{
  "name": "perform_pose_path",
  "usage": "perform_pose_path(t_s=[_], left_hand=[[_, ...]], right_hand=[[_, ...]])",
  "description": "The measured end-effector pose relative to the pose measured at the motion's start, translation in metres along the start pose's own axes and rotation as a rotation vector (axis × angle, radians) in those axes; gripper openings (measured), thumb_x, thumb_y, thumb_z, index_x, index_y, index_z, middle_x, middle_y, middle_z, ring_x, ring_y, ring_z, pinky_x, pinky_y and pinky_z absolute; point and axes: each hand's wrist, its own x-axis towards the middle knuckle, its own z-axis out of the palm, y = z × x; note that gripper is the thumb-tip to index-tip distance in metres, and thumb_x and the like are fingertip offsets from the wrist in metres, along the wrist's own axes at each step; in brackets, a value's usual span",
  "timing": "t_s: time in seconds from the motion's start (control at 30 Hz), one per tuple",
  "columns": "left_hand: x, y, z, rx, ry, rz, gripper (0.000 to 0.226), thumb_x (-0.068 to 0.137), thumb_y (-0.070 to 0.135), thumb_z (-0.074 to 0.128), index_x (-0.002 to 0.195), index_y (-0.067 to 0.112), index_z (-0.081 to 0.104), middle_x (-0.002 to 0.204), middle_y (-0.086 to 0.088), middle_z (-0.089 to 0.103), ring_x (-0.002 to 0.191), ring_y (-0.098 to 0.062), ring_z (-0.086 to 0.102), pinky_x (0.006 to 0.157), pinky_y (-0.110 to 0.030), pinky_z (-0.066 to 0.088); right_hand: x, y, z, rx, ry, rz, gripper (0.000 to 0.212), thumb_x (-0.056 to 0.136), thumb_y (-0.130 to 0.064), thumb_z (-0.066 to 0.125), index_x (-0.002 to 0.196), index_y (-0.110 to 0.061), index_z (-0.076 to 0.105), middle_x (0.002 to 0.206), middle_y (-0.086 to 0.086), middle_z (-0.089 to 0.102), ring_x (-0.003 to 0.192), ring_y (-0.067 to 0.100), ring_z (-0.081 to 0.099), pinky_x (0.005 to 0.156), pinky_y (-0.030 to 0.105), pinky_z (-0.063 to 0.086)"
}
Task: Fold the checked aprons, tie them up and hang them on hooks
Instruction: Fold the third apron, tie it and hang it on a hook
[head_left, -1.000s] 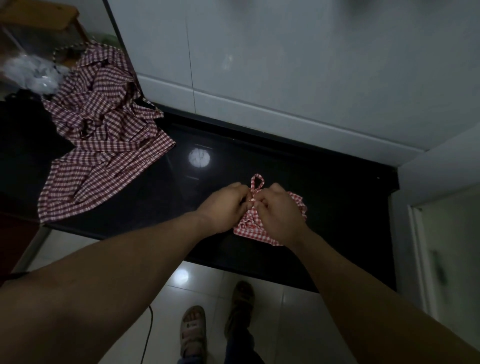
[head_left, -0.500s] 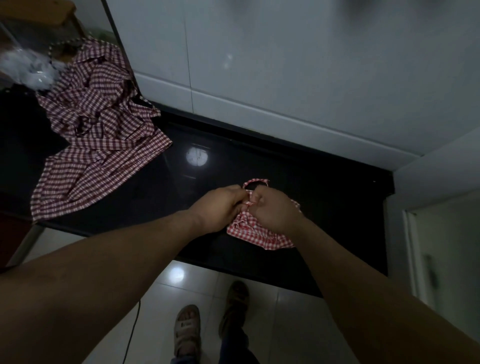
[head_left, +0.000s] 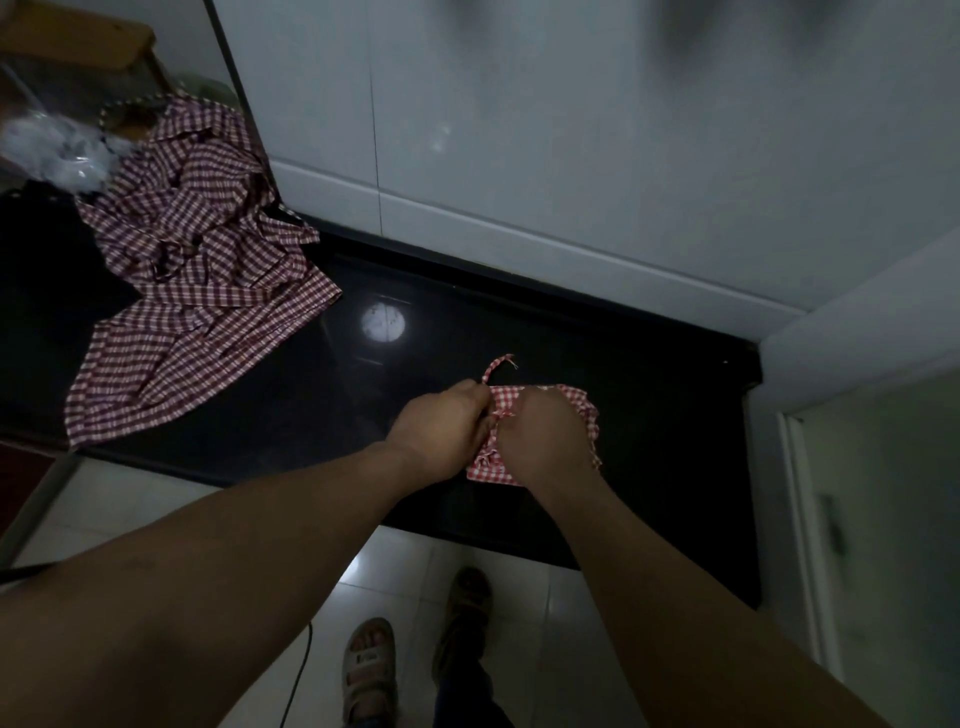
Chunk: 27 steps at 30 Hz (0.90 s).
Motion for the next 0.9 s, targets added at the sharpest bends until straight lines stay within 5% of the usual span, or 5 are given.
perform_pose_path(t_s=[0.2,0.43,0.63,0.73,0.9], left_hand=[[-0.005,0.013,-0.003,0.058,0.055,0.015,0.017,0.105,0.035,0.051,0.105,0.02,0.057,0.104,-0.001,0.06,0.075,-0.016,0.052,0.069,-0.032,0.033],[0.004,0.015,-0.005,0.075,0.093,0.046,0.015,0.103,0.03,0.054,0.111,0.019,0.057,0.107,-0.004,0.061,0.086,-0.027,0.065,0.071,-0.032,0.035],[0.018,-0.007,-0.008,0.138,0.046,0.026,0.015,0.104,0.033,0.052,0.11,0.021,0.057,0.111,-0.004,0.064,0.088,-0.027,0.065,0.073,-0.033,0.037],[0.02,-0.012,-0.006,0.119,0.014,0.058,0.012,0.104,0.034,0.053,0.108,0.023,0.056,0.112,-0.002,0.066,0.091,-0.024,0.065,0.075,-0.032,0.041],[0.026,-0.023,-0.017,0.127,-0.129,0.121,0.012,0.105,0.035,0.051,0.107,0.025,0.057,0.113,0.003,0.062,0.094,-0.017,0.062,0.082,-0.034,0.05]], right_hand=[[-0.004,0.011,-0.008,0.211,-0.129,0.117,0.034,0.1,-0.024,0.051,0.068,-0.014,0.058,0.069,0.0,0.057,0.066,0.013,0.055,0.055,0.027,0.033],[0.009,0.009,-0.016,0.188,-0.248,0.006,0.036,0.106,-0.027,0.035,0.106,-0.01,0.067,0.111,0.011,0.067,0.1,0.025,0.061,0.088,0.038,0.045],[0.022,0.023,-0.013,0.03,-0.23,-0.194,0.028,0.101,-0.034,0.045,0.087,-0.016,0.06,0.091,0.003,0.059,0.086,0.021,0.057,0.081,0.039,0.047],[0.023,0.038,-0.014,-0.141,-0.218,-0.355,0.021,0.1,-0.033,0.046,0.094,-0.017,0.059,0.095,-0.001,0.051,0.09,0.021,0.055,0.087,0.041,0.044],[0.03,0.071,-0.01,-0.056,-0.309,-0.486,0.021,0.102,-0.022,0.045,0.094,-0.01,0.06,0.098,0.01,0.057,0.088,0.021,0.05,0.085,0.037,0.042]])
